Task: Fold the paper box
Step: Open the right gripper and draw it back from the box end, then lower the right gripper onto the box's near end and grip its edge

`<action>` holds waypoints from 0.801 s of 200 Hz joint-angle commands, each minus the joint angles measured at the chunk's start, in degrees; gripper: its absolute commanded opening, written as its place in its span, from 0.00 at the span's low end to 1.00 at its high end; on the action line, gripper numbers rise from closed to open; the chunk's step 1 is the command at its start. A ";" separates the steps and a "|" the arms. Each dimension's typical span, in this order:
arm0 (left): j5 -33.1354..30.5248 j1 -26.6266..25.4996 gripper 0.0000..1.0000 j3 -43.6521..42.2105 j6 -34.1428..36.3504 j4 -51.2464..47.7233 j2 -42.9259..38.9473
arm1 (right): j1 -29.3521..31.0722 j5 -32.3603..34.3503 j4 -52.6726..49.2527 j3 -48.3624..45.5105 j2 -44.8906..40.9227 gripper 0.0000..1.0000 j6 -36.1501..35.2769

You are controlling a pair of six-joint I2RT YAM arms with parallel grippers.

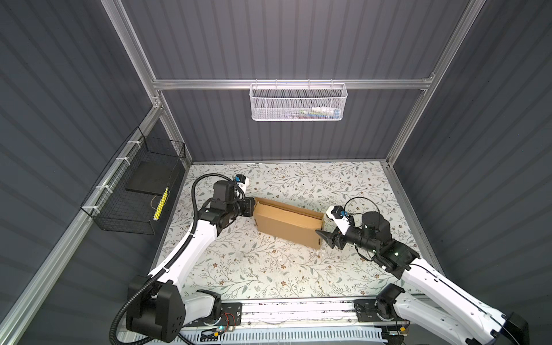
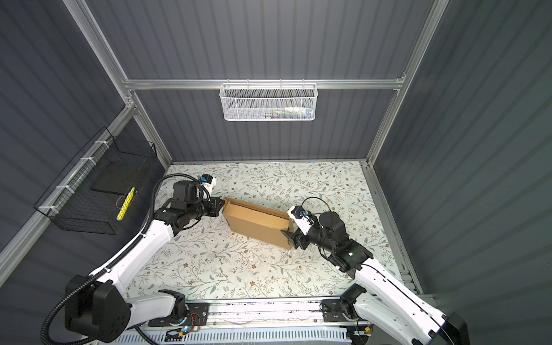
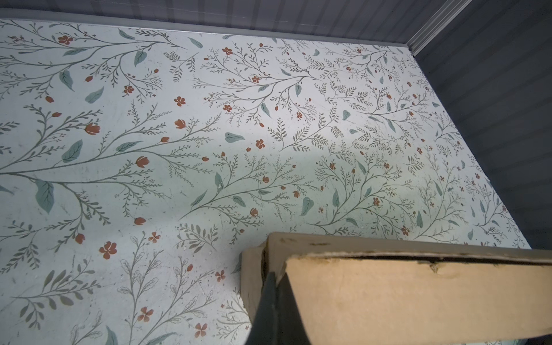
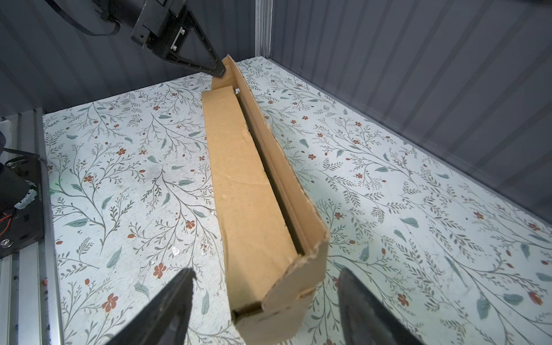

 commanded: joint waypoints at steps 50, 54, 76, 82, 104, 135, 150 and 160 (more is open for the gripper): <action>-1.62 -0.88 0.00 -0.95 -1.36 -1.58 -0.85 | 1.05 4.44 -13.46 9.06 -4.06 0.65 7.78; -1.62 -0.89 0.00 -0.89 -1.36 -1.62 -0.89 | 1.33 4.73 -14.03 9.62 -3.89 0.64 8.17; -2.07 -1.07 0.00 -0.71 -1.36 -1.80 -1.07 | 2.82 7.53 -16.57 12.87 -2.78 0.56 10.47; -2.13 -1.11 0.00 -0.62 -1.36 -1.84 -1.16 | 3.25 8.29 -17.81 13.81 -2.36 0.54 11.29; -2.66 -1.31 0.00 -0.68 -1.54 -1.93 -1.52 | 4.49 10.94 -22.34 17.66 -0.06 0.49 14.86; -3.22 -1.51 0.00 -0.44 -1.58 -2.32 -1.85 | 5.10 12.27 -30.71 24.43 5.76 0.42 21.54; -3.62 -1.67 0.00 -0.45 -1.62 -2.54 -2.12 | 6.30 13.16 -33.22 26.26 8.08 0.41 24.89; -3.84 -1.66 0.00 -0.50 -1.62 -2.67 -2.35 | 7.05 14.23 -34.76 27.43 9.44 0.40 27.25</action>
